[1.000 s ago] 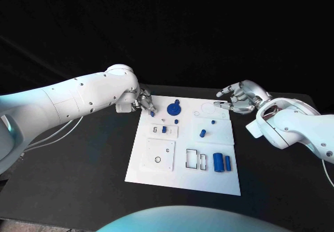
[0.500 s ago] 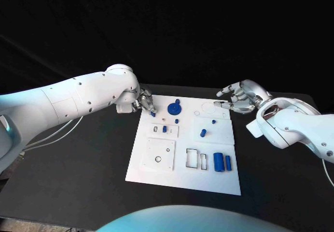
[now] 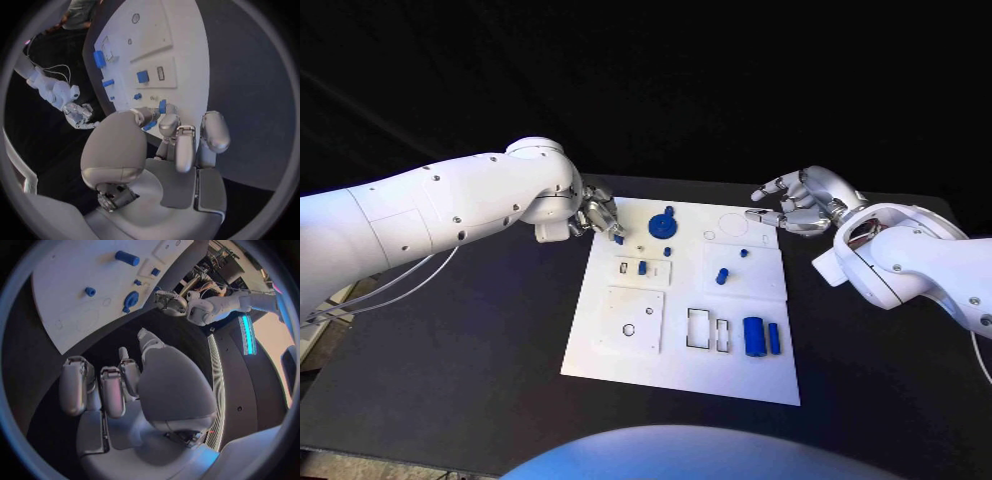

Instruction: Assemble the parts on the task board

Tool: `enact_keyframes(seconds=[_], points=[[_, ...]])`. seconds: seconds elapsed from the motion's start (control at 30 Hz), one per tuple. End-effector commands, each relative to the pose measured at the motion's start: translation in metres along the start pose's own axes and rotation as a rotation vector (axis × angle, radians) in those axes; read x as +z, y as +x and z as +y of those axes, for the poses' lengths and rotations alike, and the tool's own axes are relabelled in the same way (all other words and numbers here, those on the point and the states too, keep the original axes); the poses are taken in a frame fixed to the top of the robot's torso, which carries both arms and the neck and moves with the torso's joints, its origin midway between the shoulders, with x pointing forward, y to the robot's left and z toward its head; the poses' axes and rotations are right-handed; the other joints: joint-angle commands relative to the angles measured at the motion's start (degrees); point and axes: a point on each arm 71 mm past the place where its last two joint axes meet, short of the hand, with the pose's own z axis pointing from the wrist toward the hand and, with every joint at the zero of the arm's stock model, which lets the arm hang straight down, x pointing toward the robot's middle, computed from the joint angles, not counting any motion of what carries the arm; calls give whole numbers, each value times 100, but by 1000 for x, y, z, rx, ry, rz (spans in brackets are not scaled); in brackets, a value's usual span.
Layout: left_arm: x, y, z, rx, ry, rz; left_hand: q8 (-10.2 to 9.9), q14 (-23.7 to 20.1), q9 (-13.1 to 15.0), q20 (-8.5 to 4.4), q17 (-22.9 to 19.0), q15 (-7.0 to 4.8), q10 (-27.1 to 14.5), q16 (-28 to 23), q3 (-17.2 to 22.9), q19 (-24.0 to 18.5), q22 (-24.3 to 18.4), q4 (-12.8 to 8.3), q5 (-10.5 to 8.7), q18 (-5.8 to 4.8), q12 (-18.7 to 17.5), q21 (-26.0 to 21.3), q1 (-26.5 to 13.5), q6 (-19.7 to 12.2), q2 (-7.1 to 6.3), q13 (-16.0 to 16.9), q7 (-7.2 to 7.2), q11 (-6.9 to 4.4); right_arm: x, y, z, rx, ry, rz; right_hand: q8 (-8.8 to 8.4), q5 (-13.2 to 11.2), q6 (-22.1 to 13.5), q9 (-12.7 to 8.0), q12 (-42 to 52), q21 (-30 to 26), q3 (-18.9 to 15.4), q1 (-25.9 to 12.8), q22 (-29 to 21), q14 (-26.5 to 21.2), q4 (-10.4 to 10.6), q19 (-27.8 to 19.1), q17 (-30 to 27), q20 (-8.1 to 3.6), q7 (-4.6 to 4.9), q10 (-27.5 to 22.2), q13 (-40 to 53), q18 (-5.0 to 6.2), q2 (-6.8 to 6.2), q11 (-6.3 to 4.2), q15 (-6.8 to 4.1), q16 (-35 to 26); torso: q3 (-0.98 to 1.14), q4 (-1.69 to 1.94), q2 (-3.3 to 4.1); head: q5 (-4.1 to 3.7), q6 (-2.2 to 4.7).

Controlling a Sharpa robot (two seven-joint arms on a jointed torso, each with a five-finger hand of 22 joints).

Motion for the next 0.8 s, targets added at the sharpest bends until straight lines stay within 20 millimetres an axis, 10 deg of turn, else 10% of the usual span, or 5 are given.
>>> enact_keyframes(seconds=[0.03, 0.8], points=[[-5, 2, -3, -33, 34, -38, 36, 596, 160, 3, 1509, -24, 44, 36, 1088, 60, 28, -1040, 32, 1, 31, 28, -27, 40, -37, 13, 3, -10, 0, 0, 0, -4, -7, 5, 23, 23, -7, -9, -12, -20, 4, -64, 474, 423, 27, -18, 776, -9, -32, -14, 266, 99, 3, -1, -5, -22, -7, -3, 0, 5, 1], [-15, 46, -2, 74, 84, -83, 86, 596, 180, -17, 1509, -48, 153, 36, 1275, 150, 180, -1112, 58, -28, 95, 107, -122, 115, -141, 98, -27, -38, -1, -1, -3, -5, -4, -1, 30, 38, -11, -11, -12, -16, 3, -86, 478, 422, 24, -14, 771, -10, -33, -13, 265, 97, 10, -1, -5, -25, -15, 4, 7, 45, 10]])
